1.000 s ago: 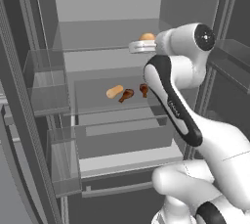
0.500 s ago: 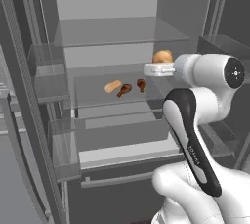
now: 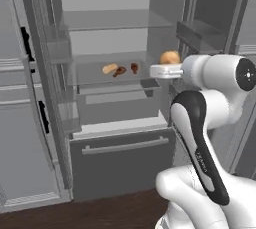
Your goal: Place one squash and one chicken drumstick in each tupperware on the nearby counter, to pack two identical lunches.
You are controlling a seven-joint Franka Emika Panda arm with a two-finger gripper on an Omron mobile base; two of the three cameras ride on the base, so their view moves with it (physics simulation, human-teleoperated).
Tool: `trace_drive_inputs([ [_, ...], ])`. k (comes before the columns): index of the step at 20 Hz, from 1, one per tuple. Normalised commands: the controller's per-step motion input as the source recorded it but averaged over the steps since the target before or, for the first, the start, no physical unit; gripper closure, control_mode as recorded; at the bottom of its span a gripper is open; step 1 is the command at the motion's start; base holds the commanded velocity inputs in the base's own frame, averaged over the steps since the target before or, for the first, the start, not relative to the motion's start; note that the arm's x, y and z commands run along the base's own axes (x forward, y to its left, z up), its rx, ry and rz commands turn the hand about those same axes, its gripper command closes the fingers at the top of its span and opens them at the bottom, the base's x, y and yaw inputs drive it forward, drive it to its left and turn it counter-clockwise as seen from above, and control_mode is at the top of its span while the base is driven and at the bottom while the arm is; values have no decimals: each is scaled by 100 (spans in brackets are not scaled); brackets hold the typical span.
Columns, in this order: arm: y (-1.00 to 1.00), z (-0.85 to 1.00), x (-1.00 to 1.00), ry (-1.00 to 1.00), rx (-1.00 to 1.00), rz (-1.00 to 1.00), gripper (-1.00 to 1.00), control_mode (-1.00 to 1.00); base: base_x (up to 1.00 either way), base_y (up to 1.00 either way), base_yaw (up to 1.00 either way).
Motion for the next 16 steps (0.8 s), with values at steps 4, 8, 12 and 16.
trace_drive_inputs([
  [4,0,0,0,0,0,0,100,100,-37,9,79],
  [8,0,0,0,0,0,0,100,100,-1,17,100],
  [12,0,0,0,0,0,0,100,100,0,22,100],
  [16,0,0,0,0,0,0,100,100,9,40,97],
])
